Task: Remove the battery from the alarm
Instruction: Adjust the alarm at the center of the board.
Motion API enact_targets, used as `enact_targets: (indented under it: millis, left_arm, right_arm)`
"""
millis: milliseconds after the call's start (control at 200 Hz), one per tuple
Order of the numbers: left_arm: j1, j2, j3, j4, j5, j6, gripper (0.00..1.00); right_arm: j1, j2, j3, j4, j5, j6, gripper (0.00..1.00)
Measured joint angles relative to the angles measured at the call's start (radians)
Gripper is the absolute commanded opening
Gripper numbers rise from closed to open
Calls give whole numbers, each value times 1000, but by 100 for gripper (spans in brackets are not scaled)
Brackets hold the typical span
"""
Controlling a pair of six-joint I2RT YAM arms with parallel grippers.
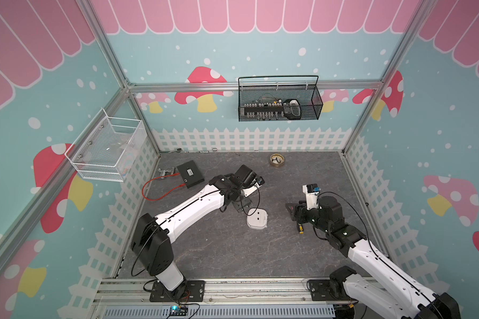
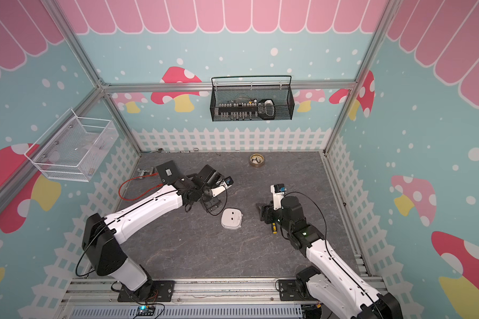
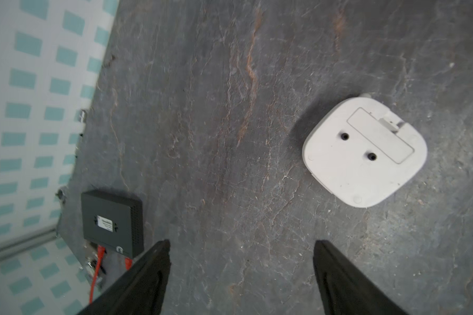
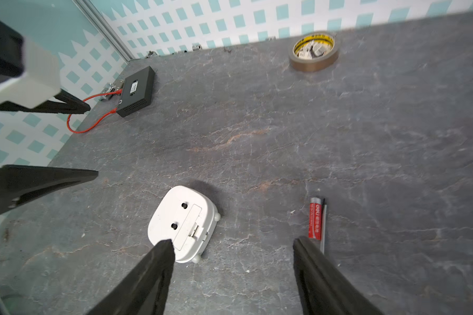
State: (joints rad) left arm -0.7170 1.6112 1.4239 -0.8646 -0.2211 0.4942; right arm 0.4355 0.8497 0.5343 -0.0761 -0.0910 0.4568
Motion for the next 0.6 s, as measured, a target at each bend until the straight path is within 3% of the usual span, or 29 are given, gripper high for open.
enact_targets:
  millis: [215,385,600]
  left_arm:
    - [-6,-60,-130,108,192,299,87]
    - [-12,4,-214,154,304,412,99]
    - [-14,108,-153,200,399,488,99]
  right_arm:
    - [-3,-48,-44,31,30,-63,78]
    - [-3,-44,-101,75,29,-72,79]
    - [-3,-20,-125,117,20,-73,79]
